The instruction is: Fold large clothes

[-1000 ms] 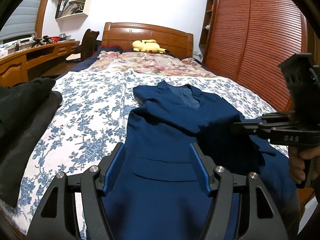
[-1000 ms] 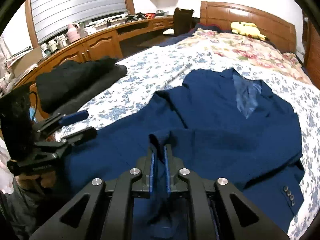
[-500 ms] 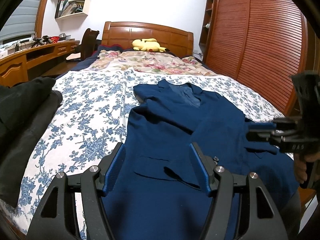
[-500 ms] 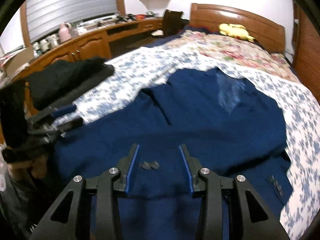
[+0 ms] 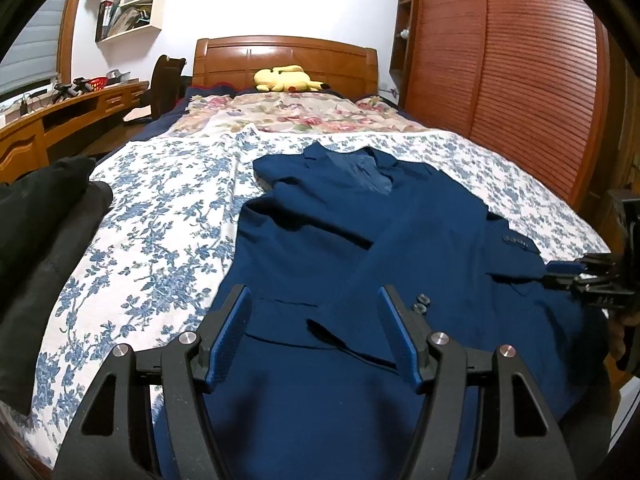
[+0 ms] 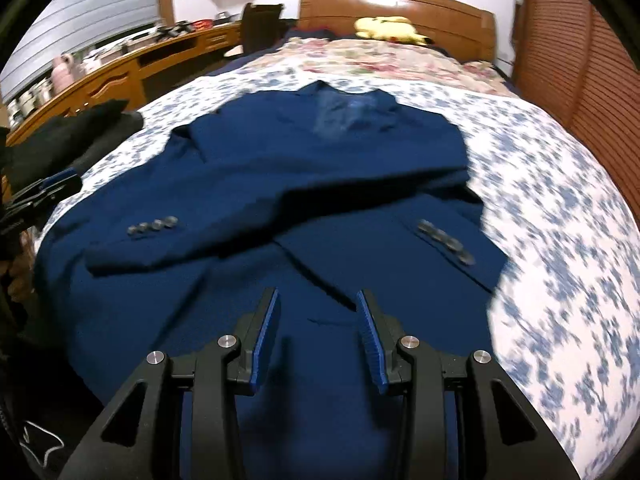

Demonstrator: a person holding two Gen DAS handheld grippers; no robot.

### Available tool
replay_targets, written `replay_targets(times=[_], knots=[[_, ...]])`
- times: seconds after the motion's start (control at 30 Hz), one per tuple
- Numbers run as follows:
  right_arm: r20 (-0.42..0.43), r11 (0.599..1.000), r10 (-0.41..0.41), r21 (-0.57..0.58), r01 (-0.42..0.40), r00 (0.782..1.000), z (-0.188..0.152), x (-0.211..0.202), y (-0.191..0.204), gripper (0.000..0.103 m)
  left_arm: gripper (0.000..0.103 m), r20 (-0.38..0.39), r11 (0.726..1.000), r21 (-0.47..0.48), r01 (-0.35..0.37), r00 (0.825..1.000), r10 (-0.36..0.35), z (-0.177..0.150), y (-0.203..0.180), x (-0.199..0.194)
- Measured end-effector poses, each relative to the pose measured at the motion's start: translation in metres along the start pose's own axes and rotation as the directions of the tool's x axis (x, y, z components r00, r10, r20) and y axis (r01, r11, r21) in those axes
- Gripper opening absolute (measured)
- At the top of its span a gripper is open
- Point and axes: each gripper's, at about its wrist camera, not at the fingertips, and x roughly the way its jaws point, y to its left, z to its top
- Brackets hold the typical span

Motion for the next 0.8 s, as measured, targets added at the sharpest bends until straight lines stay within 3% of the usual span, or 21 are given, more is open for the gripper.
replay_targets(times=[0.17, 0.4, 0.8], knots=[[0.024, 0.999, -0.039, 0.034, 0.038, 0.999, -0.017, -0.018, -0.012, 0.043, 0.066, -0.034, 1.000, 0.018, 0.018, 0.999, -0.017, -0.007, -0.017, 0.003], [0.022, 0.995, -0.085, 0.061, 0.083, 0.996, -0.036, -0.028, -0.028, 0.056, 0.066, -0.074, 0.997, 0.072, 0.020, 0.997, -0.015, -0.018, -0.043, -0.004], [0.020, 0.988, -0.102, 0.120, 0.099, 0.995, -0.057, -0.058, -0.060, 0.063, 0.074, -0.120, 0.994, 0.107, -0.025, 0.992, 0.038, -0.024, -0.039, -0.029]])
